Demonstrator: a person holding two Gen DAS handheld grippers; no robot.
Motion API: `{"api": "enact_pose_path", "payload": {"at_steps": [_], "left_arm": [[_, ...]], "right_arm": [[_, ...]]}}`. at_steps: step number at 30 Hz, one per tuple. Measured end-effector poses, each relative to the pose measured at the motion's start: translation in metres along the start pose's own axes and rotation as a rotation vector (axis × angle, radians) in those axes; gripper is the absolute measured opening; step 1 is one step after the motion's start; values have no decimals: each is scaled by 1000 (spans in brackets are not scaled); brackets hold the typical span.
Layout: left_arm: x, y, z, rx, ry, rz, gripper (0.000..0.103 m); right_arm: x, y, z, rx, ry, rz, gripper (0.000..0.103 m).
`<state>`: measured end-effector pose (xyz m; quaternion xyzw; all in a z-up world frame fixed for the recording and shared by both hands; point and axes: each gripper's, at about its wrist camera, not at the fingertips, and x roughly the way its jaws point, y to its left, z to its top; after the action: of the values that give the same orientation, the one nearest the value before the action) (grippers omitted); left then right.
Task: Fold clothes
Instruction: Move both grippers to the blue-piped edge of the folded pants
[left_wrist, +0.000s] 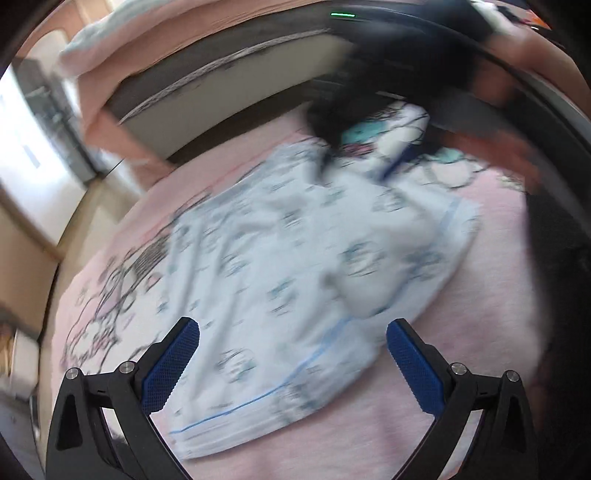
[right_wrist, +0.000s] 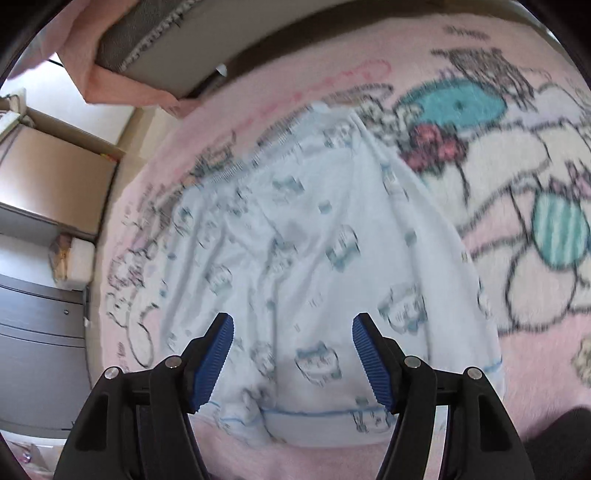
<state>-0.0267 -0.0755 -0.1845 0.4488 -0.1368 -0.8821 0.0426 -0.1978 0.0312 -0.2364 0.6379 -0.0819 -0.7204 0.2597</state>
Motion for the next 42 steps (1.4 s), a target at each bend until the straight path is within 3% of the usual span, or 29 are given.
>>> {"api": "enact_pose_path", "payload": {"at_steps": [3, 11, 13, 18, 21, 24, 28, 32, 36, 39, 42], "left_arm": [[9, 25, -4, -114, 32, -32, 103], [29, 74, -17, -445, 106, -242, 103], [31, 83, -24, -499, 135, -238, 103], [33, 108, -38, -554, 156, -196, 103], [42, 124, -56, -609, 179, -186, 103], [58, 138, -72, -713, 246, -198, 103], [61, 144, -79, -750, 259, -216, 103], [63, 146, -89, -817, 288, -240, 103], [59, 154, -111, -1009, 321, -200, 103], [51, 158, -135, -1218, 320, -234, 103], [47, 151, -147, -1315, 312, -262, 103]], "right_arm": [[4, -4, -18, 22, 20, -18, 67], [-8, -33, -55, 225, -17, 115, 67], [-1, -41, -68, 289, 8, 153, 67], [22, -50, -88, 365, 90, 143, 67], [29, -48, -89, 409, 89, 255, 67], [40, -47, -92, 430, 102, 309, 67], [52, -49, -95, 445, 136, 270, 67], [54, -55, -96, 502, 108, 309, 67], [55, -62, -103, 593, 42, 348, 67], [55, -64, -112, 662, -12, 368, 67], [57, -57, -126, 693, -38, 359, 67]]}}
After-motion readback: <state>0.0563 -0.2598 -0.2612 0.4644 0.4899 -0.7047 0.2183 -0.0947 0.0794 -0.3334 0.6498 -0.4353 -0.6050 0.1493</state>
